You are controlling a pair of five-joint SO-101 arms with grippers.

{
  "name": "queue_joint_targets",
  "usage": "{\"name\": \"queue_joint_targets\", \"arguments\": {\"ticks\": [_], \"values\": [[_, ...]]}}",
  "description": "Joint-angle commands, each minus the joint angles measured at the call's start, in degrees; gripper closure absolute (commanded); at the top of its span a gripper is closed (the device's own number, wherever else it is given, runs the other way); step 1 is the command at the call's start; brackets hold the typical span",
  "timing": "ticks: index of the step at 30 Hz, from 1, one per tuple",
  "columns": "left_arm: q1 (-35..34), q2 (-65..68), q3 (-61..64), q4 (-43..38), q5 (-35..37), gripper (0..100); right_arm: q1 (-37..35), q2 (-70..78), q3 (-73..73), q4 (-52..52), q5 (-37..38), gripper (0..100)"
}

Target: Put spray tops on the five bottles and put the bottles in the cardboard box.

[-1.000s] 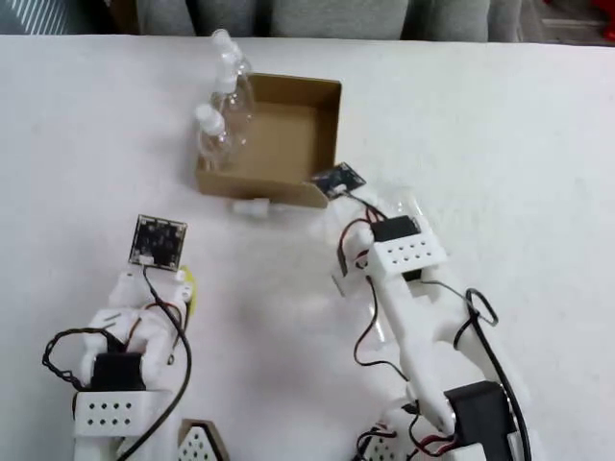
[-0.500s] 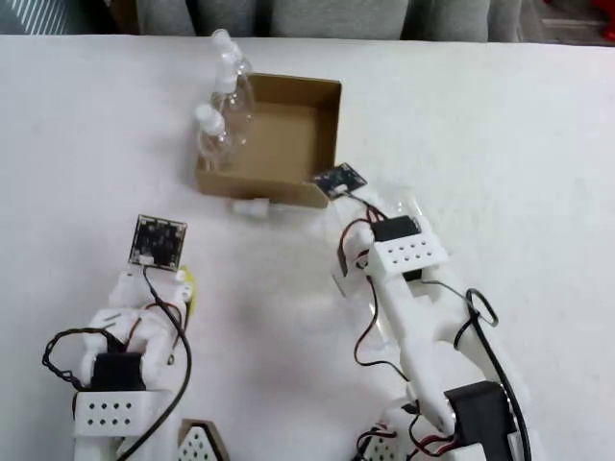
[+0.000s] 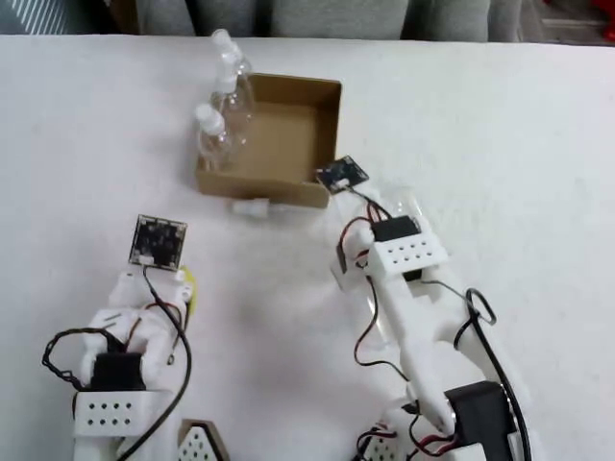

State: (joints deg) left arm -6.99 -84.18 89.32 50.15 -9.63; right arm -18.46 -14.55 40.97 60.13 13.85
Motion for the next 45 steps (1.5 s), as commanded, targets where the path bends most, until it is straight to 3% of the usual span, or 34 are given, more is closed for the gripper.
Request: {"name": "queue_joint_targets", "arguments": {"ticks": [1, 38, 45], "values": [[0.22, -0.66, -0.18, -1.85, -0.35, 88, 0.57, -0.04, -0.97, -0.4, -0.7, 74.4], [0.22, -0.66, -0.18, -1.67, -0.35, 88, 0.57, 8.4, -8.79, 4.97, 1.14, 74.5], [0.22, -0.66, -0.18, -1.58, -0.35, 88, 0.4, 9.71, -8.88, 5.23, 4.22, 85.3]]}}
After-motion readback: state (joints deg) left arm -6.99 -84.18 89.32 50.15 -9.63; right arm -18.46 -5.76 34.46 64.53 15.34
